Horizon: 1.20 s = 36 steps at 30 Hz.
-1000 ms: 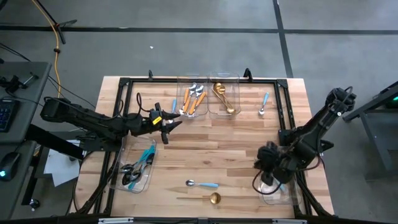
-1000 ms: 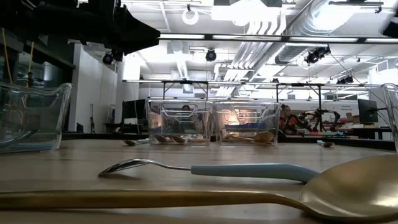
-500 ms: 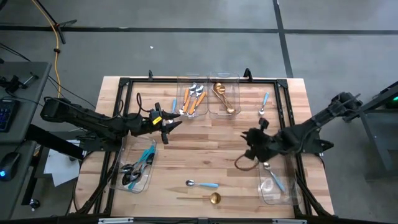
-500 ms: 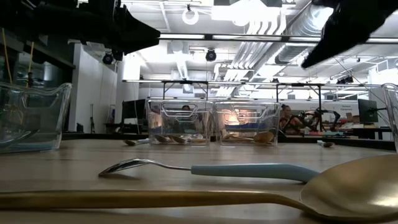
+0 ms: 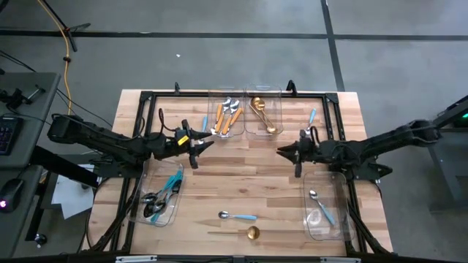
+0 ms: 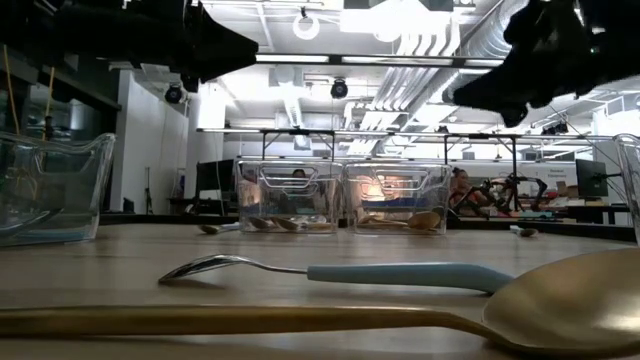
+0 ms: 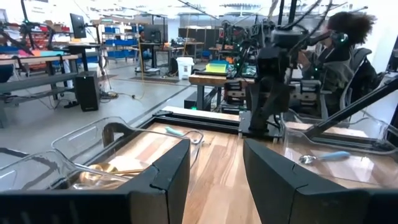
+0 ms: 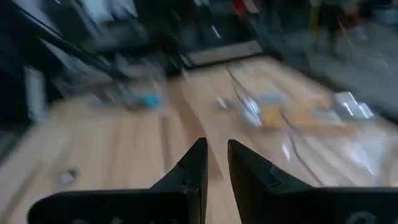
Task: Sort silverware by color (type)
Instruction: Put the blue spoon into the bottom right transparent bin
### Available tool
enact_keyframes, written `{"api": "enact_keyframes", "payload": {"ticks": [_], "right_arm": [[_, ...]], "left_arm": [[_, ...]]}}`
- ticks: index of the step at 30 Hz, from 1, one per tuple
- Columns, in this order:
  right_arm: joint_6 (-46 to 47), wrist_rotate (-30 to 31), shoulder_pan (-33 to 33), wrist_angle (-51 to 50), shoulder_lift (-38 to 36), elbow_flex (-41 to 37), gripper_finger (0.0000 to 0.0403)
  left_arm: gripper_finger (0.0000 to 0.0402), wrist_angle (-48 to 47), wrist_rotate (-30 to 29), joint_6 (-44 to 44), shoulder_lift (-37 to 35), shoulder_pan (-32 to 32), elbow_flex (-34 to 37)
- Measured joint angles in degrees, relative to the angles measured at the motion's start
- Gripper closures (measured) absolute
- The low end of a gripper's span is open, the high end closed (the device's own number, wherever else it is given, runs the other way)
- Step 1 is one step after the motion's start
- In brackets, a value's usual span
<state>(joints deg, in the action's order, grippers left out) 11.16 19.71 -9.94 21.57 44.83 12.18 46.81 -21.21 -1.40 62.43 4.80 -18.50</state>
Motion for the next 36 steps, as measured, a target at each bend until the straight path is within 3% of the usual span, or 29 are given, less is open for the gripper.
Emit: {"api": "enact_keyframes", "payload": {"ticks": [4,8,13,36], "right_arm": [[-6.0,-7.2,4.1,17.6,2.4,-4.8,0.0356],[-11.5,-9.4,5.7,24.5,5.0,-4.9,0.0356],[-16.1,-9.5,5.9,25.9,7.4,-3.3,0.0356],[-16.1,-8.3,6.2,22.0,7.7,0.5,0.0356]], "left_arm": [[0.0261,0.0,0.0,2.2,0.0,0.0,0.0],[0.0261,0.0,0.5,5.2,0.0,0.0,0.0],[0.0261,-0.1,1.6,6.6,0.0,0.0,0.0],[0.0261,-0.2,1.5,7.5,0.0,0.0,0.0]]}}
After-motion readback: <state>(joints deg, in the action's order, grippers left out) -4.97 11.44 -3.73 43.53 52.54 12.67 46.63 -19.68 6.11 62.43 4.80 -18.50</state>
